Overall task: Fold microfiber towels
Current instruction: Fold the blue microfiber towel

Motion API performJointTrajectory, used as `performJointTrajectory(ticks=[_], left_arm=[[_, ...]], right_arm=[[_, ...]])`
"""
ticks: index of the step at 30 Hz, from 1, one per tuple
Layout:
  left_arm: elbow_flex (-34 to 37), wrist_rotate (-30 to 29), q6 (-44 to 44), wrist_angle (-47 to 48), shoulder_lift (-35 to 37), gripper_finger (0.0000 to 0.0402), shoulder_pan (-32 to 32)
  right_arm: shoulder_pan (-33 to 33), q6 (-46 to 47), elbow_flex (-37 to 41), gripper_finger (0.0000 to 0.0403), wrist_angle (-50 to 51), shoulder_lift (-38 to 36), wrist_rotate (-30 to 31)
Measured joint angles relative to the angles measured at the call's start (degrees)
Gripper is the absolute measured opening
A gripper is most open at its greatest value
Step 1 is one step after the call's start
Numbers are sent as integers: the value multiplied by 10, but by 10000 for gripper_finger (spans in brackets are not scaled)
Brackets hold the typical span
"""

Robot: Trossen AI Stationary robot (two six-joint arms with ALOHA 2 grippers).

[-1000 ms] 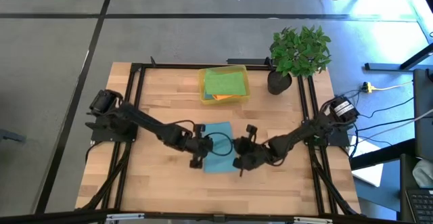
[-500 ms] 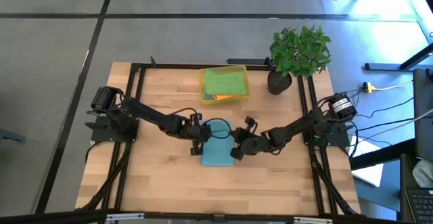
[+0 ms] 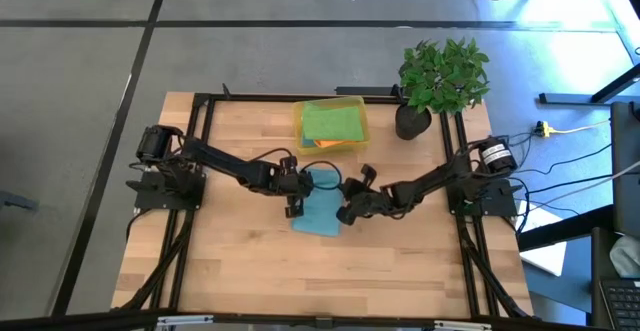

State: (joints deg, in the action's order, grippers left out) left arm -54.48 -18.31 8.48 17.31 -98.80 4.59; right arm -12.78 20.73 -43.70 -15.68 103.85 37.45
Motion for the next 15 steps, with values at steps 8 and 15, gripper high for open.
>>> performJointTrajectory(ticks=[8, 15], left_arm=[[0, -14, 3, -2, 0, 82, -9], [0, -47, 12, 18, 30, 109, -9]], right_arm=[[10, 12, 0, 38, 4, 8, 34], [9, -47, 0, 41, -12, 8, 69]])
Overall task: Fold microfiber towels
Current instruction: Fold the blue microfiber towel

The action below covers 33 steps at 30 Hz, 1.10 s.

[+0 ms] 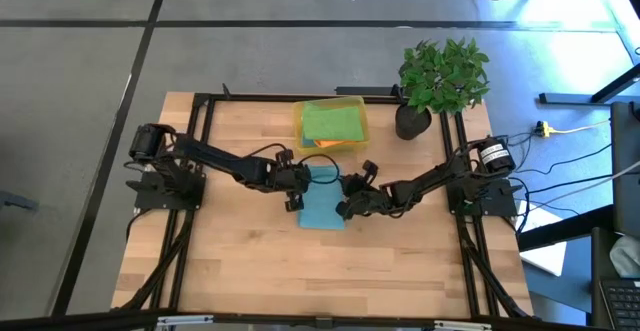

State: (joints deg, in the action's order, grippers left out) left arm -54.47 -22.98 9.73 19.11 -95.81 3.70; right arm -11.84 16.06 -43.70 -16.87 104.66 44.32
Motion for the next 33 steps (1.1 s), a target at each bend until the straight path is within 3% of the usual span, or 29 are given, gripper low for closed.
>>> performJointTrajectory(ticks=[6, 17, 20, 25, 33], left_arm=[[0, -13, 17, 18, 51, 109, 17], [1, 12, 1, 23, 57, 107, 119], [-1, 11, -10, 0, 52, 108, 155], [-2, 9, -16, -27, 30, 107, 204], [0, 16, -63, -86, -45, 141, 225]], right_arm=[[0, -30, 0, 61, -5, -4, -3], [-21, -86, -4, 234, -2, -52, -14], [-55, -132, -4, 242, -5, -66, -47], [-123, -134, -5, 231, -8, -59, -126], [-177, -116, -5, 236, -6, -13, -124]])
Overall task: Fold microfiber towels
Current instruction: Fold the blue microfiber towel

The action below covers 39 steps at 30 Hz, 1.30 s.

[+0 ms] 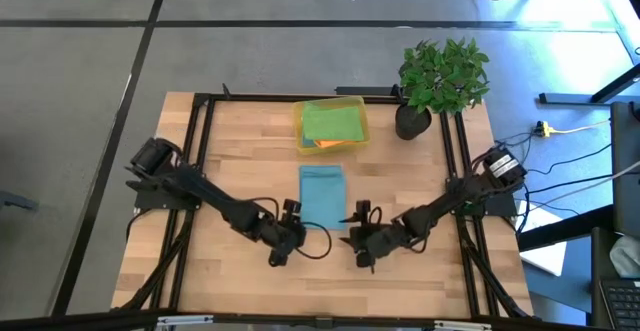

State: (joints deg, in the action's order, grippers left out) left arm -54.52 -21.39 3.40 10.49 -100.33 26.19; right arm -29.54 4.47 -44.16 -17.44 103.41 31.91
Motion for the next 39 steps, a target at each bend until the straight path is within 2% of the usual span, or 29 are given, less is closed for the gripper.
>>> performJointTrajectory(ticks=[6, 10, 16, 24, 32, 39], left_arm=[[0, -39, -9, -6, -23, 199, -5], [0, -73, -26, -3, -26, 221, -6], [0, -90, -67, 0, -26, 220, -6], [2, -78, -80, 3, -26, 220, -4], [44, -76, -80, -44, -26, 219, -3], [48, -84, -81, -64, -26, 218, -5]], right_arm=[[-2, -2, 1, 240, 12, 30, 14], [-2, -8, 1, 240, 23, 35, 16], [-9, -63, 0, 239, 45, 35, 64], [-9, -63, 0, 239, 51, 35, 81], [-9, -65, 0, 239, 48, 35, 71], [-6, -83, 0, 239, 40, 35, 70]])
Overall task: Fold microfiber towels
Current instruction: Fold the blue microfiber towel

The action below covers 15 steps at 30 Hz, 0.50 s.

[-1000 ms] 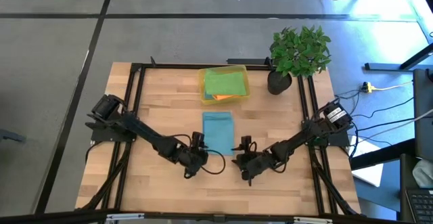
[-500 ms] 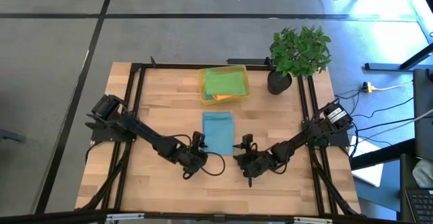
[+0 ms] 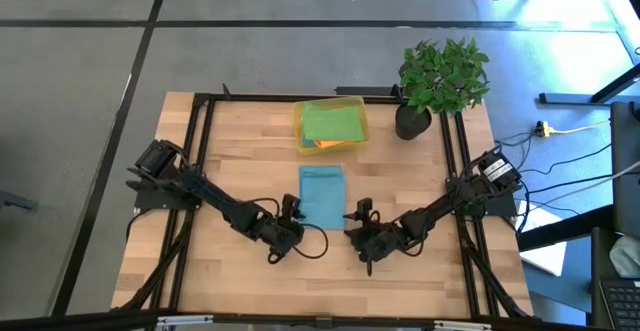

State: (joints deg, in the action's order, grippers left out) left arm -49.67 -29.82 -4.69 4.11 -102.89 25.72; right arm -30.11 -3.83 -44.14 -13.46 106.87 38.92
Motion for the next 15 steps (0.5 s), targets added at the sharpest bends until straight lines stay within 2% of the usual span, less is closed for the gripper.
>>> performJointTrajectory(ticks=[9, 15], left_arm=[[7, 7, -20, -10, 0, 213, -17], [24, 9, -19, -26, 1, 198, -19]], right_arm=[[8, -14, 0, 239, -6, 0, -1], [16, -14, 0, 239, -6, 0, -24]])
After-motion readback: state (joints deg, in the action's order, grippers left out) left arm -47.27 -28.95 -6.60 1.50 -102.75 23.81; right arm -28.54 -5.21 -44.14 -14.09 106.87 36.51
